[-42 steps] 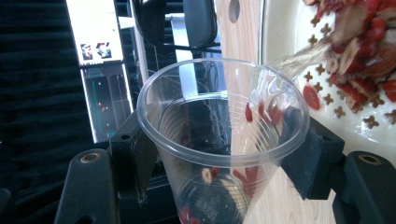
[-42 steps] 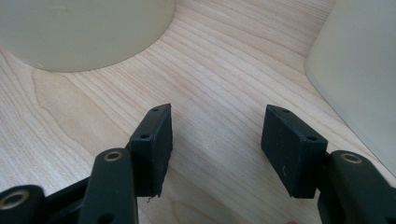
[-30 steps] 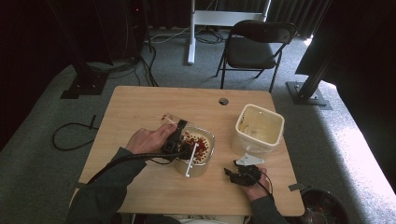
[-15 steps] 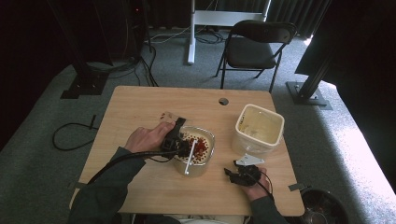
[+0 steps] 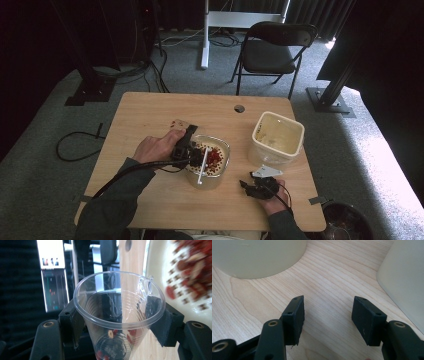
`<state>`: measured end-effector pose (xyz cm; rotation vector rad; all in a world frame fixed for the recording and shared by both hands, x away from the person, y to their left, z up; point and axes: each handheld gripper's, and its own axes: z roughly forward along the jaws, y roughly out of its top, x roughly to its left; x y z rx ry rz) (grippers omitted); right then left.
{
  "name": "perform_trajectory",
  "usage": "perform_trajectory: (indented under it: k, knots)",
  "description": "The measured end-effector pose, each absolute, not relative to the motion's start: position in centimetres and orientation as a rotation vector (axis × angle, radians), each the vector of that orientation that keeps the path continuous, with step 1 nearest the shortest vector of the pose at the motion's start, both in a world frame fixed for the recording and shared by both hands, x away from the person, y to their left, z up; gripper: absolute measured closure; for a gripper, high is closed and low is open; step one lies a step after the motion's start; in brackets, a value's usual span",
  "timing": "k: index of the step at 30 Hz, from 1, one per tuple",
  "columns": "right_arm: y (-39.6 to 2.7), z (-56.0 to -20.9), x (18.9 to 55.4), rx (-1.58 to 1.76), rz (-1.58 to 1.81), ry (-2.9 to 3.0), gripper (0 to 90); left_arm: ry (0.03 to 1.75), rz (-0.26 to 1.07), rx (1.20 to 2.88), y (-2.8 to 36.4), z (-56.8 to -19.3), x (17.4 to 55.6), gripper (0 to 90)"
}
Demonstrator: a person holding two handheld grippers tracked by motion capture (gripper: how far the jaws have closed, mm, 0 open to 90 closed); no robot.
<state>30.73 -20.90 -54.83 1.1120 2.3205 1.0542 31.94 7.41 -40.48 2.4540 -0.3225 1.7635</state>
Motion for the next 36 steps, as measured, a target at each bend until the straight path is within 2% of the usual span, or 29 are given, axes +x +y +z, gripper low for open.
perform_trajectory:
  k: [5,12,14,18,21,22,25,29,33,36]
  knots:
    - [-20.9,-54.8,30.8,1.113,1.056,2.323,42.9,-0.364,1.75,2.46,7.3,-40.7,31.7,34.9]
    - [-20.9,-54.8,30.7,1.112,1.056,2.322,43.0,-0.28,1.726,2.439,7.7,-39.9,31.8,34.9]
    - [-20.9,-54.8,30.8,1.113,1.057,2.322,42.9,-0.384,1.725,2.458,7.1,-40.6,31.3,34.9]
    - [-20.8,-54.8,30.7,1.111,1.055,2.321,43.0,-0.255,1.708,2.445,7.6,-40.2,32.3,34.9]
    - [-20.8,-54.8,30.7,1.11,1.058,2.324,42.9,-0.316,1.733,2.441,7.7,-40.1,31.8,34.9]
    - [-20.8,-54.8,30.7,1.109,1.057,2.325,42.9,-0.27,1.727,2.429,7.8,-39.8,31.9,34.9]
    - [-20.8,-54.8,30.7,1.108,1.056,2.324,42.9,-0.301,1.714,2.437,7.7,-39.9,31.9,34.9]
    - [-20.8,-54.8,30.7,1.108,1.055,2.324,42.9,-0.261,1.698,2.423,7.7,-39.9,31.9,34.9]
    - [-20.8,-54.8,30.7,1.109,1.056,2.324,42.9,-0.227,1.658,2.406,7.7,-39.5,31.8,34.9]
    - [-20.8,-54.8,30.7,1.109,1.056,2.324,42.9,-0.191,1.581,2.4,7.8,-39.2,32.0,34.8]
